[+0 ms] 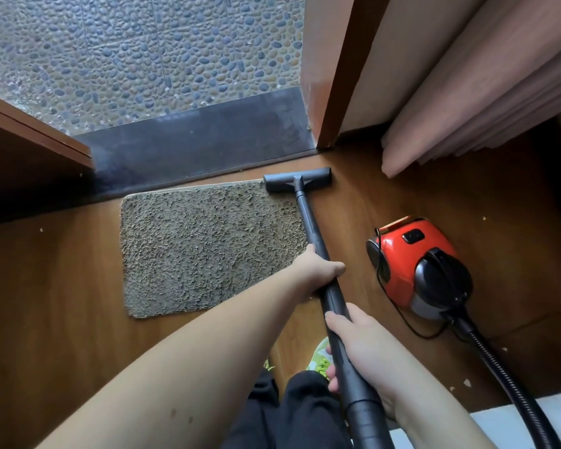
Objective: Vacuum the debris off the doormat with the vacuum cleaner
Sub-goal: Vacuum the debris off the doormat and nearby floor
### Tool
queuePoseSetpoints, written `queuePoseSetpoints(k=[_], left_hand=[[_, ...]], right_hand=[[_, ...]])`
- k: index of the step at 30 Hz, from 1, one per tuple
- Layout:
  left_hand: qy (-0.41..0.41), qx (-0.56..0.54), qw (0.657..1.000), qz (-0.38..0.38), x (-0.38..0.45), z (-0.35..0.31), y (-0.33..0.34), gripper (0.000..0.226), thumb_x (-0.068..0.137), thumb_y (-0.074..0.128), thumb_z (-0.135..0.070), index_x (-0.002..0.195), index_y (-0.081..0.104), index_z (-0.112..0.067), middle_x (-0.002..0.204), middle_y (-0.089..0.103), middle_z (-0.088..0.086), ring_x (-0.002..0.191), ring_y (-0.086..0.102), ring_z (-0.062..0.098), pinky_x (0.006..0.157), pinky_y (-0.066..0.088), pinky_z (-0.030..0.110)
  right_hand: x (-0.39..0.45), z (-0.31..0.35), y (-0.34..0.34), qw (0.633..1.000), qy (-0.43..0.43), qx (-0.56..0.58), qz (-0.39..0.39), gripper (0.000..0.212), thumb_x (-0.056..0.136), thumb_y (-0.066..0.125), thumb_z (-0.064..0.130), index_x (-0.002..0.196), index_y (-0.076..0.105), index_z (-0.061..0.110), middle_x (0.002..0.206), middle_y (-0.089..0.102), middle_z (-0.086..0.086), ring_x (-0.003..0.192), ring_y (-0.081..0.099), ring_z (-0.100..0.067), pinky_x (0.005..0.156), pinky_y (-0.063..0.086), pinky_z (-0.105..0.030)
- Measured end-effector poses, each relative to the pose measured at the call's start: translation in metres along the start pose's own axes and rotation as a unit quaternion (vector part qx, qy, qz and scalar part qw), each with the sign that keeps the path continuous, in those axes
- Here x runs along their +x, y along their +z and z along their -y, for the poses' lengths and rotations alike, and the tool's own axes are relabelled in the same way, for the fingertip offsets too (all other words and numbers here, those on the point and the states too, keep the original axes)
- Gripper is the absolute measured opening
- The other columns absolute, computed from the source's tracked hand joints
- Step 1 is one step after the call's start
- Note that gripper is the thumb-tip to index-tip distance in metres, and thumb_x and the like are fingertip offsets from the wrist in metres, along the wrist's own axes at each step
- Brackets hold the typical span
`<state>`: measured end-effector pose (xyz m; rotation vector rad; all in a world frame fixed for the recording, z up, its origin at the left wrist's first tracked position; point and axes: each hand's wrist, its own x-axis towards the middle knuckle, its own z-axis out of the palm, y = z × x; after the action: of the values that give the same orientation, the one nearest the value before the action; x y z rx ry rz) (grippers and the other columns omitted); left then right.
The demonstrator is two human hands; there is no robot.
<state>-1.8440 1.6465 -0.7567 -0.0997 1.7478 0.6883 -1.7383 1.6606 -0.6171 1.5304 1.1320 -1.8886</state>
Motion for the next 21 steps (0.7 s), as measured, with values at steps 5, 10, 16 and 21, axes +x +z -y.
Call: queuePoseSetpoints(k=[5, 10, 16, 21], left_hand=[[-0.026, -0.016, 0.999, 0.018, -0.006, 0.009, -0.005, 0.045, 0.078, 0.067, -0.019, 0.118, 0.046, -0.017, 0.094, 0.059, 0.011, 0.069, 0.066, 0.027, 0.065, 0.061, 0.041], [-0.049, -0.049, 0.996, 0.056, -0.029, -0.006, -0.016, 0.038, 0.088, 0.057, -0.006, 0.123, 0.043, -0.013, 0.074, 0.055, 0.008, 0.052, 0.059, 0.021, 0.051, 0.054, 0.029], [-0.045, -0.011, 0.999, 0.002, -0.016, -0.014, 0.0, 0.047, 0.083, 0.063, -0.017, 0.126, 0.044, -0.015, 0.092, 0.058, 0.009, 0.06, 0.06, 0.018, 0.044, 0.053, 0.026], [-0.058, -0.05, 0.997, -0.015, 0.01, 0.016, 0.016, 0.095, 0.051, 0.066, -0.039, 0.14, 0.03, -0.037, 0.111, 0.063, 0.014, 0.087, 0.07, 0.039, 0.068, 0.062, 0.049]], right_hand=[[0.003, -0.012, 0.013, 0.998, 0.017, -0.054, -0.025, 0.027, 0.102, 0.042, 0.029, 0.127, 0.039, 0.02, 0.087, 0.055, -0.018, 0.038, 0.057, -0.02, 0.04, 0.049, -0.028], [-0.006, 0.0, 0.014, 0.997, 0.009, -0.078, -0.021, 0.029, 0.101, 0.042, 0.028, 0.126, 0.039, 0.014, 0.091, 0.052, -0.013, 0.042, 0.06, -0.023, 0.042, 0.054, -0.033], [-0.002, 0.008, -0.005, 0.995, 0.015, -0.095, -0.021, 0.023, 0.099, 0.044, 0.026, 0.12, 0.041, 0.016, 0.075, 0.054, -0.017, 0.042, 0.056, -0.025, 0.043, 0.054, -0.034], [0.005, -0.009, -0.004, 0.991, 0.011, -0.127, -0.027, 0.039, 0.1, 0.044, 0.028, 0.136, 0.031, 0.029, 0.077, 0.055, -0.018, 0.035, 0.055, -0.022, 0.039, 0.05, -0.029]])
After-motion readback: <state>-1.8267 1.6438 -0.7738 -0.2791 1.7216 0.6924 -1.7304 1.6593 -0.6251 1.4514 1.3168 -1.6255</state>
